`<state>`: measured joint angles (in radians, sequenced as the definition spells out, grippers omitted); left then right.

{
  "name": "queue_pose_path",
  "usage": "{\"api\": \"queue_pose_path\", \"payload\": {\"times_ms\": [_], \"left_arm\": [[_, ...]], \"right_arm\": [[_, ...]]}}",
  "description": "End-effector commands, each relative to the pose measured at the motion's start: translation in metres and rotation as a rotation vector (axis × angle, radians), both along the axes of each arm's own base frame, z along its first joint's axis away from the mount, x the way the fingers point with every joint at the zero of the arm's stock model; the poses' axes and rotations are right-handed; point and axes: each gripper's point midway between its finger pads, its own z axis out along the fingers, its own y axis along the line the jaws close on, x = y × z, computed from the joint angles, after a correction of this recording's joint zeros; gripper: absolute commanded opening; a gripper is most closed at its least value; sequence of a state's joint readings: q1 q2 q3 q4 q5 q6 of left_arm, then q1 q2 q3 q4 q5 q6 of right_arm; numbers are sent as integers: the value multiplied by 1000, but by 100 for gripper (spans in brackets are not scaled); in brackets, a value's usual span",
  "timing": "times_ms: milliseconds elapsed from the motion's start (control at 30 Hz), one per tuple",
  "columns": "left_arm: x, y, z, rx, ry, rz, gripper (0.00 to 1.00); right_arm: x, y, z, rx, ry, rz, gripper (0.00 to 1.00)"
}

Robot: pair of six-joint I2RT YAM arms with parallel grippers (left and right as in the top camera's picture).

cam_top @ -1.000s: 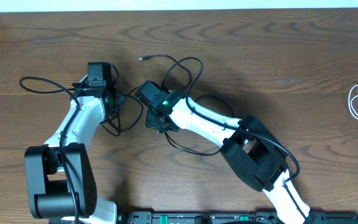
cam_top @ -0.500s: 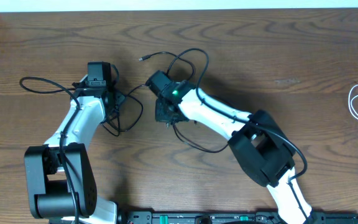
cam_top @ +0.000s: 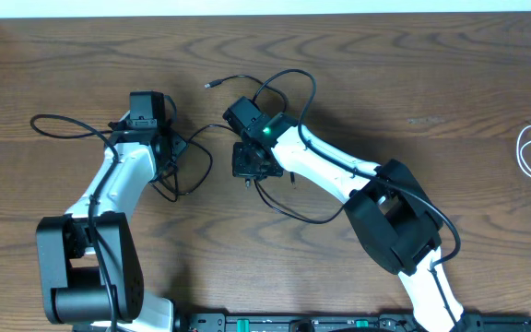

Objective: Untangle cables

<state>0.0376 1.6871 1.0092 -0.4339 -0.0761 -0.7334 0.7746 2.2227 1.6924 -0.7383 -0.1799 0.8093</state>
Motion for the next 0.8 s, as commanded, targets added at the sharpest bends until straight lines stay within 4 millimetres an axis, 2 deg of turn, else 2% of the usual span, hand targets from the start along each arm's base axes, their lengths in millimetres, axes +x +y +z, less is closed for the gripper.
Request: {"api": "queue_pose_path", "payload": {"times_ms": [0,267,400,567,767], "left_arm": [[4,-2,4,-12,-15,1,64],[4,-2,4,-16,-15,0,64],[4,-2,4,-16,-15,0,65],[4,-2,4,-16,-15,-1,64],[4,-2,4,-16,-16,-1,65]], "right_arm": [[6,3,21,36,-56,65,1],[-1,9,21,33,-65,110,8],[0,10,21,29,-93,175,5],[0,7,23,17,-123,272,23],[4,-1,48,11,-201,387,33]]}}
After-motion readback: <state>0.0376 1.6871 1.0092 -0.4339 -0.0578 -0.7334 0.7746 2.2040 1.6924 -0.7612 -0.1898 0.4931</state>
